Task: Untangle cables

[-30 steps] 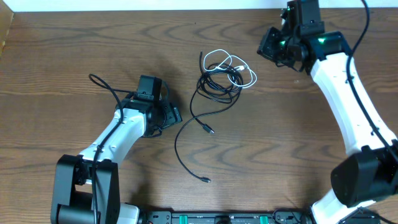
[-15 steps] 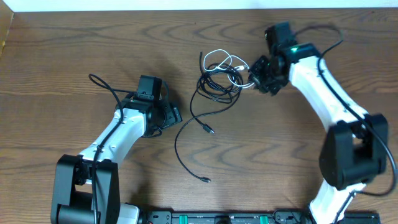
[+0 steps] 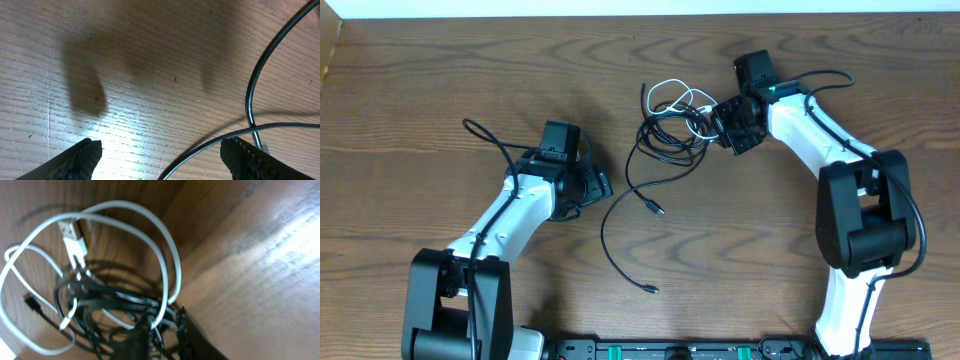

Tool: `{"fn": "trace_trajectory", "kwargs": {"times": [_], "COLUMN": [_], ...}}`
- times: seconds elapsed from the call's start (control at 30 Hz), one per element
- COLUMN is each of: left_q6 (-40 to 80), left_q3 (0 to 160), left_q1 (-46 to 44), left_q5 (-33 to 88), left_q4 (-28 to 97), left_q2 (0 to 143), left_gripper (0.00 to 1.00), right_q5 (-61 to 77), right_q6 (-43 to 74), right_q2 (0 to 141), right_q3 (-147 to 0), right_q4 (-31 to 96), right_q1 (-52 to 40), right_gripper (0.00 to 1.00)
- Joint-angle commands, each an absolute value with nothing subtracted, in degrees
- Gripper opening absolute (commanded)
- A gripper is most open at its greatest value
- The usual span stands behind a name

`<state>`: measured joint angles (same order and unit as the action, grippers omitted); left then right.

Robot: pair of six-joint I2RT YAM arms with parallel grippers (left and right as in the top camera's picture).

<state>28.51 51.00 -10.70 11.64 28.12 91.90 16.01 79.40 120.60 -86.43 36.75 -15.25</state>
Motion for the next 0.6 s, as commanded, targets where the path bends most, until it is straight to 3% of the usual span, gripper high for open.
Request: {"fn": "trace_trajectory", "kwargs": {"times": [0.0, 0.57], "left_q6": [28.4, 28.4], "left_q3": [50.8, 50.8], "left_q1": [-10.5, -10.5], "left_q5": [10.9, 10.9], "left_q4": [28.3, 28.3], "left_q2": [92.2, 92.2], "left_gripper": [0.83, 0.82], "right_q5": [15.3, 13.9], "right_q6": [82.7, 85.3], "right_q2": [123.0, 125.0], "right_q3": [-86.5, -86.5], "right_q4": [35.4, 31.9], "right_q1": [-15.6, -16.4], "right_gripper": [0.19, 0.22]}}
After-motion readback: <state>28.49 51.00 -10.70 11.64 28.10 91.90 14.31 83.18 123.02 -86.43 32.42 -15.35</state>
